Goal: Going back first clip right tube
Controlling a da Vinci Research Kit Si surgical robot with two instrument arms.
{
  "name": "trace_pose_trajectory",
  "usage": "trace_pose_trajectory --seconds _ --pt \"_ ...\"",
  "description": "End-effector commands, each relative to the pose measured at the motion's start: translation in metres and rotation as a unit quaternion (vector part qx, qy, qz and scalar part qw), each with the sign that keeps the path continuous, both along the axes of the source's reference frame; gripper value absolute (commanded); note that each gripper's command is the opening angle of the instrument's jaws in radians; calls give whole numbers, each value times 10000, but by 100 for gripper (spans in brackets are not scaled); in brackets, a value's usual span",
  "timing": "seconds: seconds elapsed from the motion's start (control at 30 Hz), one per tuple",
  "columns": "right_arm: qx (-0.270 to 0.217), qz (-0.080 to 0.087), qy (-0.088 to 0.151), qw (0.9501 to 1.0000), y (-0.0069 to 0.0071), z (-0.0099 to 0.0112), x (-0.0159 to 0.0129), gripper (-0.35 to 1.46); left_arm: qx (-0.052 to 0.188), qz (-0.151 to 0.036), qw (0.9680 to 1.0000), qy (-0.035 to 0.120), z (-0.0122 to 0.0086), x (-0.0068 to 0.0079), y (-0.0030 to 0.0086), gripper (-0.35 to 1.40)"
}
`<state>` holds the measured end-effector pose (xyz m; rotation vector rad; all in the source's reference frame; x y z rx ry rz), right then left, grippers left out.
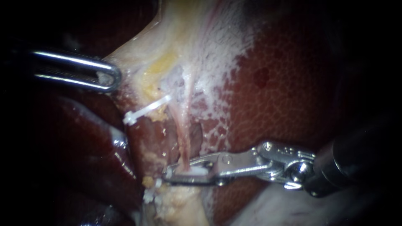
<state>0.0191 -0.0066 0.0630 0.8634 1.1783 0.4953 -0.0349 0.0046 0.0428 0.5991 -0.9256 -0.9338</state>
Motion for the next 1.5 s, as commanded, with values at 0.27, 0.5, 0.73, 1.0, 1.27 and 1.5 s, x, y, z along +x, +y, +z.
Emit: trace_pose_trajectory --seconds 0.27,0.5,0.73,1.0,1.27,1.5 --pt "0 0 0 10000 0 0 0 -35 -1 0 10000 1 0 0 0 -35" --pt "24 -89 40 9999 2 4 2 -13 -1 0 10000 1 0 0 0 -35" --pt "-596 -206 199 9978 -4 11 13 53 -2 -4 10000 4 -1 0 -1 -35" --pt "-1231 -405 428 9906 -1 14 22 60 -2 -7 10000 6 -2 0 -2 -35" --pt "-1696 -497 570 9826 6 19 18 60 -2 -8 10000 7 -3 0 -2 -35" --pt "-1720 -524 596 9819 7 19 8 60 -3 -9 10000 8 -3 0 -3 -35"
